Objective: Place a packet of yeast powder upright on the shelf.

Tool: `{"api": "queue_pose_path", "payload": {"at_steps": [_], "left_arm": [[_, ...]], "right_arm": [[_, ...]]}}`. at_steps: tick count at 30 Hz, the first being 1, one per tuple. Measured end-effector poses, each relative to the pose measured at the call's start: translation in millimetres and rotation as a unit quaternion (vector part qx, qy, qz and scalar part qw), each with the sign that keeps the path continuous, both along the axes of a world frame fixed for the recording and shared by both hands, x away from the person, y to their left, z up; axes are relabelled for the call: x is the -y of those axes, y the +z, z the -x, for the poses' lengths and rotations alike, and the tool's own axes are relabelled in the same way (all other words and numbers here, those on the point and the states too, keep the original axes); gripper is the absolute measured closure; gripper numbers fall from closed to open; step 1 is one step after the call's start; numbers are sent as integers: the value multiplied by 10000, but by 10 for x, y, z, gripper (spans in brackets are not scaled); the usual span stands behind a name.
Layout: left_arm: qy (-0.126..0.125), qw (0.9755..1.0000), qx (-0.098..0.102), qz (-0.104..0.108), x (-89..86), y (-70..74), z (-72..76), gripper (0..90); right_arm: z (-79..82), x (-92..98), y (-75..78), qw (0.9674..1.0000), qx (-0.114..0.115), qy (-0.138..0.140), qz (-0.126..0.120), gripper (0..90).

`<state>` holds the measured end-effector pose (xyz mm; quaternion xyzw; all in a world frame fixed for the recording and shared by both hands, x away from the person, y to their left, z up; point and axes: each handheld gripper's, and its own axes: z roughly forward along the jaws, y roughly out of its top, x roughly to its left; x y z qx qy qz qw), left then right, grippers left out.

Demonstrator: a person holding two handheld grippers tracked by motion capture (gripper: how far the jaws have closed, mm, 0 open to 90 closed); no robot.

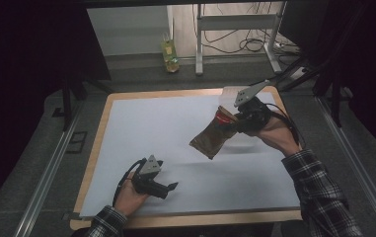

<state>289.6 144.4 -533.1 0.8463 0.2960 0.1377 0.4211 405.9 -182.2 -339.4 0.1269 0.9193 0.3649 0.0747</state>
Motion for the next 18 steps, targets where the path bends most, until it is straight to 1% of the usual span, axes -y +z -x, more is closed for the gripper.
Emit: {"api": "queue_pose_path", "payload": {"at_steps": [3,6,7,10,11,12,13,14,15,18], "left_arm": [[-3,10000,12,5,-1,0,1,48],[-15,10000,9,-9,1,-7,-1,48],[-15,10000,9,-9,1,-7,-1,48],[-57,10000,42,5,9,-19,-1,47],[-57,10000,42,5,9,-19,-1,47],[-117,9999,-32,71,15,-32,-7,46],[-117,9999,-32,71,15,-32,-7,44],[-190,9997,-43,123,28,-42,-7,39],[-190,9997,-43,123,28,-42,-7,35],[-284,9995,-54,112,43,-61,-9,24]], "right_arm": [[-25,33,42,10000,39,1,24,769],[-80,105,126,9999,80,-27,69,771],[-80,105,126,9999,80,-27,69,771],[-133,166,203,9997,177,-26,159,771],[-133,166,203,9997,177,-26,159,771],[-167,199,240,9997,192,-36,151,771],[-167,199,240,9997,192,-36,151,771],[-204,234,278,9997,205,-59,140,771],[-204,234,278,9997,205,-59,140,771],[-282,310,356,9995,270,-108,155,771]]}}
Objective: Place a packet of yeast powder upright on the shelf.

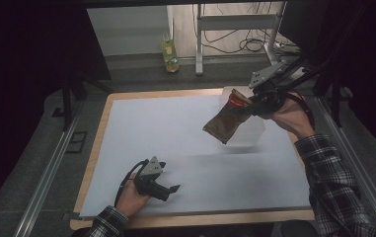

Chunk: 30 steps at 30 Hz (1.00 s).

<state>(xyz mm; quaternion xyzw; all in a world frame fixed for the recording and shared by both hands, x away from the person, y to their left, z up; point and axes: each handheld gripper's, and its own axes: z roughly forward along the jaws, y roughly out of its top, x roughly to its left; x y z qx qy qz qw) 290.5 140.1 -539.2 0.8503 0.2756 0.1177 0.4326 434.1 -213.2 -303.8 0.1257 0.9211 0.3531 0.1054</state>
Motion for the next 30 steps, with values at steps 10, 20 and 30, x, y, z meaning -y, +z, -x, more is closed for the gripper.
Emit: {"api": "queue_pose_path", "payload": {"at_steps": [10,20,30], "left_arm": [[15,10000,90,-10,-4,2,0,11],[-9,9999,90,-61,-5,1,1,11],[-37,10000,59,-62,-13,1,-1,14]], "right_arm": [[-189,187,133,9997,110,-233,29,771],[-402,359,203,9985,356,-360,228,771],[-605,546,169,9971,586,-425,247,771]]}}
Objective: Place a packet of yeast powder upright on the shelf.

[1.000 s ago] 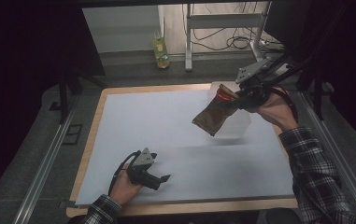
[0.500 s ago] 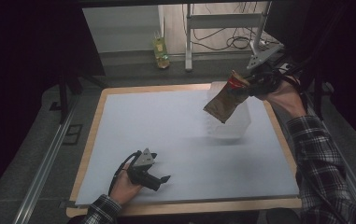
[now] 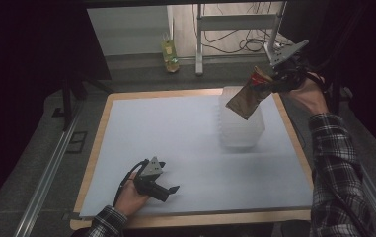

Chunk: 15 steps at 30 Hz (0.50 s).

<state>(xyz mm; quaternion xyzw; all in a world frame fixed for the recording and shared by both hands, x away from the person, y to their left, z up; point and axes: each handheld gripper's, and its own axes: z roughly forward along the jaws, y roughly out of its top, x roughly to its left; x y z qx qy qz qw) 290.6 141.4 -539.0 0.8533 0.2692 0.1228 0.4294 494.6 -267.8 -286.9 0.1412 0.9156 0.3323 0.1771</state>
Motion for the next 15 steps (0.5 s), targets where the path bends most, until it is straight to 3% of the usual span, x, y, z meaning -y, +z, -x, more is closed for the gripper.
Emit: {"api": "queue_pose_path", "payload": {"at_steps": [7,15], "left_arm": [[15,10000,12,7,-18,3,-6,15],[-35,10000,-29,-39,-14,-4,-6,15]], "right_arm": [[-114,39,-117,9999,22,24,115,768],[-217,54,-308,9992,68,371,147,769]]}}
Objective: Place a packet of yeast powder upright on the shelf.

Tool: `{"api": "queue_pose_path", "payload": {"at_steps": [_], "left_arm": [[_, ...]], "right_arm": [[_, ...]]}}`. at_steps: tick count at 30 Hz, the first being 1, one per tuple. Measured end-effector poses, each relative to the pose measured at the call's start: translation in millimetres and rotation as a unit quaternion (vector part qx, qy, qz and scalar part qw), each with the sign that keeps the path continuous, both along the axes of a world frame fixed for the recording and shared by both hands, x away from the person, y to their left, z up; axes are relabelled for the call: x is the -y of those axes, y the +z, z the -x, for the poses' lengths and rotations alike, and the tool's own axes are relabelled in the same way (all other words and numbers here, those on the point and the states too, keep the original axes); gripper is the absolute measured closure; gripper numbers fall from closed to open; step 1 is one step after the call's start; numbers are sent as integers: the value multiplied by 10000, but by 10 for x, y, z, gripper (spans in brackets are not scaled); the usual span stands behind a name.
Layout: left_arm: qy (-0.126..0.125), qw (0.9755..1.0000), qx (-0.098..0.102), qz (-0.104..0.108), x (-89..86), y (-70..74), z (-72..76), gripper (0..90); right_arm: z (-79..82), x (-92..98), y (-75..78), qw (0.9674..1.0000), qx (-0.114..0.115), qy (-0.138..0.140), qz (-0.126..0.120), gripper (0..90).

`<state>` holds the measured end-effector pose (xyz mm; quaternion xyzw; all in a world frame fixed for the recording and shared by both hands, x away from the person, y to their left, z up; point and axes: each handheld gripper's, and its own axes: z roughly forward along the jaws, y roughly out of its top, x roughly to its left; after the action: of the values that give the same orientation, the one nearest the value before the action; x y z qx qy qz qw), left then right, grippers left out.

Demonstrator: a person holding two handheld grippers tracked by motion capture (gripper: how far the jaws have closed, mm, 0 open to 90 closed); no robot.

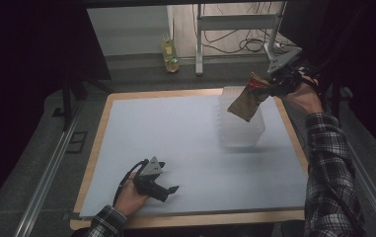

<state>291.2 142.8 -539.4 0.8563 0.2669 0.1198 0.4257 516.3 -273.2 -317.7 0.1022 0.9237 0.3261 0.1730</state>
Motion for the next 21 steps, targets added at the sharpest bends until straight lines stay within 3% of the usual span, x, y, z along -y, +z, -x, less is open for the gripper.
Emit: {"api": "queue_pose_path", "payload": {"at_steps": [6,15,21], "left_arm": [[2,10000,-20,-2,-6,-2,-1,16],[-30,10000,-18,-44,2,-4,3,17],[-44,10000,-39,-60,10,-10,2,18]], "right_arm": [[-46,-19,-137,9995,-64,296,22,768],[3,16,-141,9970,-259,725,-90,768],[57,109,-151,9961,-317,810,-124,767]]}}
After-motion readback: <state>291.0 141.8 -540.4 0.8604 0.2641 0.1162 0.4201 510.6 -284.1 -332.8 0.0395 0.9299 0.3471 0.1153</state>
